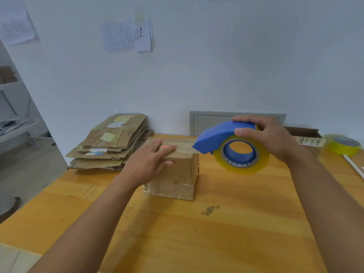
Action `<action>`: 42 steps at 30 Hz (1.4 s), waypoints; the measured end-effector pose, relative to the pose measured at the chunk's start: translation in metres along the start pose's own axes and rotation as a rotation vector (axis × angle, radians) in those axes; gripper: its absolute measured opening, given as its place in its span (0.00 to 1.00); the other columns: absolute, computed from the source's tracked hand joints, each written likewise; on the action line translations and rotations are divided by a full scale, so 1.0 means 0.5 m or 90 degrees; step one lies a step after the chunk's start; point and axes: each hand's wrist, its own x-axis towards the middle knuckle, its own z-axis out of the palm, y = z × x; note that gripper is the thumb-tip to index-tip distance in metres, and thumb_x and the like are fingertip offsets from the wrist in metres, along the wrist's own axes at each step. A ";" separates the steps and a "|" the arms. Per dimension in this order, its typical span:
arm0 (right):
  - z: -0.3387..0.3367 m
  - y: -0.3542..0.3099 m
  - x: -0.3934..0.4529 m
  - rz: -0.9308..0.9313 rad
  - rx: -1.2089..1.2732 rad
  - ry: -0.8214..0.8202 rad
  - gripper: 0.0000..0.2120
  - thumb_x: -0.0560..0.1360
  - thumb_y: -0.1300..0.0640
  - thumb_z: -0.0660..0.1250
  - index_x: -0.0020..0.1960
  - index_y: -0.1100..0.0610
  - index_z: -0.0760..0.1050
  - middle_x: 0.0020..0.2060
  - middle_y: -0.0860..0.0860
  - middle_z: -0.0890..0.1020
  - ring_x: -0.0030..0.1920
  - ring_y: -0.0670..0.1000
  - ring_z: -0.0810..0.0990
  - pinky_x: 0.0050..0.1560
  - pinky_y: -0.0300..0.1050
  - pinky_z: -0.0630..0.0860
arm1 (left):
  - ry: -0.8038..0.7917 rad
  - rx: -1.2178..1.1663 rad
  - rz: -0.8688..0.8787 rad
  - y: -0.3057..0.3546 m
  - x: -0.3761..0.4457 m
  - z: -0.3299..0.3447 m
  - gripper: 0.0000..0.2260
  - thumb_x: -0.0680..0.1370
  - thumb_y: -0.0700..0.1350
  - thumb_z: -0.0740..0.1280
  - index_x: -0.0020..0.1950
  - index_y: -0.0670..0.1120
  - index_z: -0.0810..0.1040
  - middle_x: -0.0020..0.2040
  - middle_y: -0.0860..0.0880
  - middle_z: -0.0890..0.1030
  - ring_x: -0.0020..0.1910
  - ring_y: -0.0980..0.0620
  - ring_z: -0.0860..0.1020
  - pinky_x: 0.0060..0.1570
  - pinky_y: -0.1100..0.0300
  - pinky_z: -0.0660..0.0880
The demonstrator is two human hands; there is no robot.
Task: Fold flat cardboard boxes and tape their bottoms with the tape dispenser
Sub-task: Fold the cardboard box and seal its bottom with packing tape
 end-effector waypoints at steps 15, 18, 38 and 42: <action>0.009 0.035 -0.049 -0.004 0.045 0.049 0.20 0.69 0.42 0.73 0.60 0.40 0.80 0.55 0.41 0.82 0.52 0.40 0.80 0.46 0.29 0.75 | 0.133 0.060 -0.101 0.159 0.046 0.050 0.30 0.78 0.68 0.52 0.69 0.48 0.71 0.73 0.43 0.70 0.74 0.43 0.65 0.73 0.46 0.58; 0.004 0.037 -0.058 0.000 0.059 0.059 0.20 0.68 0.41 0.70 0.60 0.39 0.80 0.55 0.41 0.82 0.52 0.41 0.81 0.47 0.31 0.76 | 0.144 0.008 0.012 0.145 0.047 0.051 0.28 0.80 0.62 0.55 0.75 0.47 0.68 0.74 0.45 0.70 0.73 0.45 0.68 0.72 0.50 0.62; 0.067 0.084 -0.133 0.017 0.021 0.059 0.21 0.68 0.41 0.72 0.61 0.35 0.74 0.58 0.36 0.76 0.57 0.35 0.75 0.49 0.25 0.71 | 0.024 -0.034 0.081 0.091 0.092 0.044 0.28 0.80 0.65 0.48 0.80 0.59 0.55 0.80 0.55 0.58 0.79 0.53 0.56 0.77 0.52 0.51; 0.065 0.076 -0.125 0.028 -0.007 0.040 0.20 0.70 0.40 0.71 0.61 0.36 0.74 0.58 0.36 0.77 0.57 0.37 0.75 0.50 0.29 0.72 | 0.020 -0.055 0.085 0.087 0.090 0.046 0.29 0.79 0.66 0.48 0.80 0.59 0.54 0.80 0.55 0.56 0.79 0.53 0.54 0.78 0.52 0.50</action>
